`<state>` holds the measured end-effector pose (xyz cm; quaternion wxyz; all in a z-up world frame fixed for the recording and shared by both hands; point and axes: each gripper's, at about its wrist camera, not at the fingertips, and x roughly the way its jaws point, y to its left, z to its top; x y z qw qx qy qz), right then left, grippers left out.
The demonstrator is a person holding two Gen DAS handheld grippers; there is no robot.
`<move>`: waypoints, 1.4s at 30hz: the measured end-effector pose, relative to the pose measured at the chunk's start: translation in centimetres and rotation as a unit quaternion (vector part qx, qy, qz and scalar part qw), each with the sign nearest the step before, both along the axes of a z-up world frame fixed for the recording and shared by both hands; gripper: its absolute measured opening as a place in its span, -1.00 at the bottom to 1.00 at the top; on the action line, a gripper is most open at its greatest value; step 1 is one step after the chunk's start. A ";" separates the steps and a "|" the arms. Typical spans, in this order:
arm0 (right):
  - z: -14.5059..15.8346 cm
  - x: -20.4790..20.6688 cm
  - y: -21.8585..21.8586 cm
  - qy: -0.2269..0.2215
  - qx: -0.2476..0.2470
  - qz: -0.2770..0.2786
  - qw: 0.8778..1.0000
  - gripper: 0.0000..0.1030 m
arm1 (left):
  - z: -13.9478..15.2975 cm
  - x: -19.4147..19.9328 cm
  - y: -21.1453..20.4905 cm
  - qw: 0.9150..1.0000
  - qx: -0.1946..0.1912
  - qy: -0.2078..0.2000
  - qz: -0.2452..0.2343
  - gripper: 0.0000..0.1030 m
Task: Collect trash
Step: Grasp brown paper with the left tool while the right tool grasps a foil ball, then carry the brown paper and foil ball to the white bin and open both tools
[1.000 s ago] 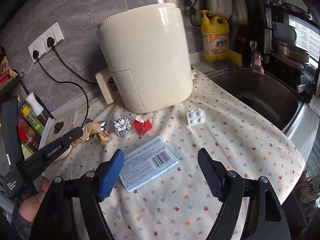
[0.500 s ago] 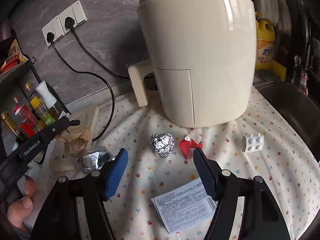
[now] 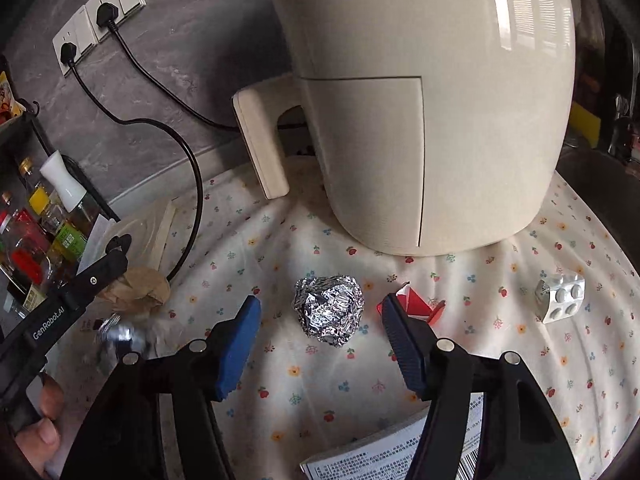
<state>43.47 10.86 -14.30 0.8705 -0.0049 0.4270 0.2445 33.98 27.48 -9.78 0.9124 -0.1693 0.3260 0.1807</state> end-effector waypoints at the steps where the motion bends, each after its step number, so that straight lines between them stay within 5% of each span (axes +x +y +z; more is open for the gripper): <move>1: -0.4 0.2 0.1 0.011 -0.002 0.003 1.000 -0.23 | -0.2 0.2 -0.1 1.000 -0.002 0.003 -0.002 -0.81; 2: -0.8 0.4 0.2 0.024 -0.003 0.007 1.000 -0.39 | -0.3 0.3 -0.2 1.000 -0.004 0.005 -0.004 -0.81; 21: 3.8 -8.2 -7.1 -0.019 0.039 0.004 0.999 -0.41 | 2.5 -7.5 -4.6 0.999 -0.021 -0.043 -0.012 -0.81; 42: 7.3 -20.9 -23.1 -0.045 0.061 -0.059 0.995 -0.41 | 5.3 -15.0 -20.0 0.994 -0.011 -0.060 -0.096 -0.81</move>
